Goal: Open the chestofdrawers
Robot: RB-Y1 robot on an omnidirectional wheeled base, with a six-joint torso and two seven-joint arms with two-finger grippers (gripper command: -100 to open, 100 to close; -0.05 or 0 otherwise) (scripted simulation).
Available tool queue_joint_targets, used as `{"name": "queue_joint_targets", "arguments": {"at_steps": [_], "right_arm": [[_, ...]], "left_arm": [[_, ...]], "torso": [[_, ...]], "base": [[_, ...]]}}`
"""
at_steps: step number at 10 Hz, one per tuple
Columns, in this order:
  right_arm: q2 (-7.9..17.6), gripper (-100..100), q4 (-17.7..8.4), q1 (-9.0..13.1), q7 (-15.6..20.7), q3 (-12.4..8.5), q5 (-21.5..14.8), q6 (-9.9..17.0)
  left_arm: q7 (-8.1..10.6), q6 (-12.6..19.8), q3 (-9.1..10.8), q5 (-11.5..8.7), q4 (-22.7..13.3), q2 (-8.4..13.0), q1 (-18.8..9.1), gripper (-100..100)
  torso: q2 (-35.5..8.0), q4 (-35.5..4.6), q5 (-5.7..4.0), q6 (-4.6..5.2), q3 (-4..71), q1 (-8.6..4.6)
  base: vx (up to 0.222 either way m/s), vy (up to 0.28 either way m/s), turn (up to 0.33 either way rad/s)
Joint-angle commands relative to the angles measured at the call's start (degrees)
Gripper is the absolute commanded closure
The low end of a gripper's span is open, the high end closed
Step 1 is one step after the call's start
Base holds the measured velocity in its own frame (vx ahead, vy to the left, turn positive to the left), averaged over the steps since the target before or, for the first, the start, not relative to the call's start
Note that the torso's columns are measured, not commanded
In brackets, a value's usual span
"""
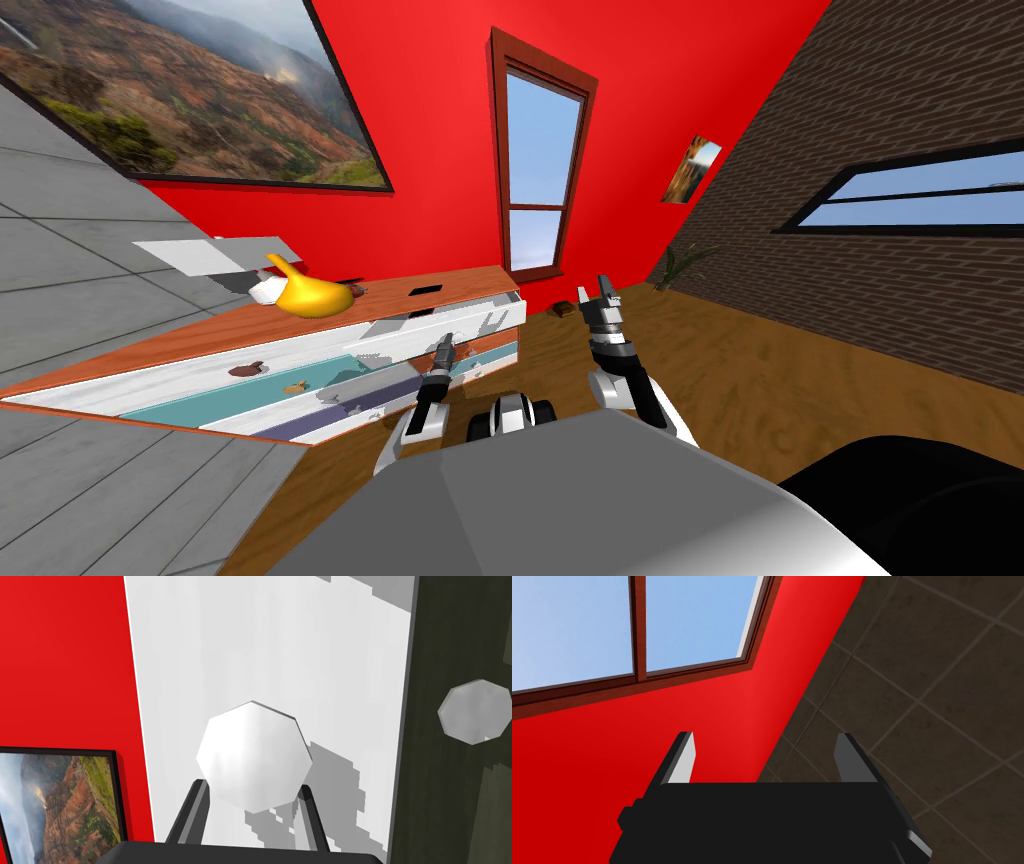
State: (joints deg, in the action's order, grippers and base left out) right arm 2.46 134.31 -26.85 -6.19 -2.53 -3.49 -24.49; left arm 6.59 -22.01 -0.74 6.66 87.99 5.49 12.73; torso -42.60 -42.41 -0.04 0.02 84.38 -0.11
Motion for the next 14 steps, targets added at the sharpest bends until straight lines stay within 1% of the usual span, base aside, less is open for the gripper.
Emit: {"name": "queue_joint_targets", "arguments": {"at_steps": [1,2,3,4,5,6,7,8,9,10,12,13,14], "right_arm": [[0.0,0,0.0,0.0,0.0,0.0,0.0,0.0],[0.0,0,0.0,0.0,0.0,0.0,0.0,0.0],[0.0,0,0.0,0.0,0.0,0.0,0.0,0.0],[0.0,0,0.0,0.0,0.0,0.0,0.0,0.0],[0.0,0,0.0,0.0,0.0,0.0,0.0,0.0],[0.0,0,0.0,0.0,0.0,0.0,0.0,0.0],[0.0,0,0.0,0.0,0.0,0.0,0.0,0.0],[0.0,0,0.0,0.0,0.0,0.0,0.0,0.0],[0.0,0,0.0,0.0,0.0,0.0,0.0,0.0],[0.0,0,0.0,0.0,0.0,0.0,0.0,0.0],[0.0,0,0.0,0.0,0.0,0.0,0.0,0.0],[0.0,0,0.0,0.0,0.0,0.0,0.0,0.0],[0.0,0,0.0,0.0,0.0,0.0,0.0,0.0]], "left_arm": [[-0.33,0.0,-0.68,0.4,2.0,-0.7,1.3,100],[-0.37,0.3,-0.41,0.4,1.0,-0.6,0.9,100],[-1.01,-1.3,-0.22,-1.5,-2.0,0.4,-1.7,100],[-1.01,-1.3,-0.22,-1.5,-3.6,0.4,-3.3,100],[-1.01,-1.3,-0.22,-1.5,-5.5,0.4,-3.6,100],[-1.62,-3.1,0.00,-3.4,-7.3,1.5,-5.9,100],[-1.62,-3.1,0.00,-3.4,-9.0,1.5,-7.4,100],[-1.62,-3.1,0.00,-3.4,-10.8,1.5,-8.3,100],[-1.62,-3.1,0.00,-3.4,-11.8,1.5,-8.3,100],[-2.23,-4.9,0.22,-5.3,-13.4,2.6,-10.8,100],[-2.23,-4.9,0.22,-5.3,-16.4,2.6,-13.0,100],[-2.23,-4.9,0.22,-5.3,-17.9,2.6,-13.0,100],[-2.84,-6.6,0.45,-7.2,-19.7,3.7,-15.7,100]], "torso": [[0.1,0.0,-0.05,0.04,0.1,-0.09],[0.1,-0.1,-0.08,0.07,0.1,-0.10],[0.4,-0.1,-0.09,0.03,0.2,-0.03],[0.3,0.0,-0.05,0.08,0.2,-0.03],[0.2,0.0,-0.02,0.12,0.1,-0.11],[0.5,0.2,0.05,0.13,0.2,-0.06],[0.3,0.2,0.06,0.21,0.2,-0.07],[0.4,0.1,0.05,0.27,0.2,-0.14],[0.6,0.2,0.03,0.24,0.3,-0.15],[0.7,0.4,0.10,0.23,0.4,-0.10],[0.3,0.2,0.08,0.32,0.2,-0.16],[0.5,0.2,0.08,0.34,0.2,-0.20],[0.7,0.4,0.15,0.35,0.4,-0.16]], "base": [[-0.184,-0.024,0.012],[-0.093,-0.007,0.002],[-0.130,-0.008,-0.052],[-0.139,-0.020,-0.024],[-0.065,-0.011,0.007],[-0.135,-0.011,-0.063],[-0.124,-0.007,-0.023],[-0.050,-0.004,0.004],[0.000,0.000,0.000],[-0.090,-0.012,-0.051],[-0.094,-0.007,-0.013],[-0.024,-0.009,0.004],[-0.091,-0.025,-0.068]]}}
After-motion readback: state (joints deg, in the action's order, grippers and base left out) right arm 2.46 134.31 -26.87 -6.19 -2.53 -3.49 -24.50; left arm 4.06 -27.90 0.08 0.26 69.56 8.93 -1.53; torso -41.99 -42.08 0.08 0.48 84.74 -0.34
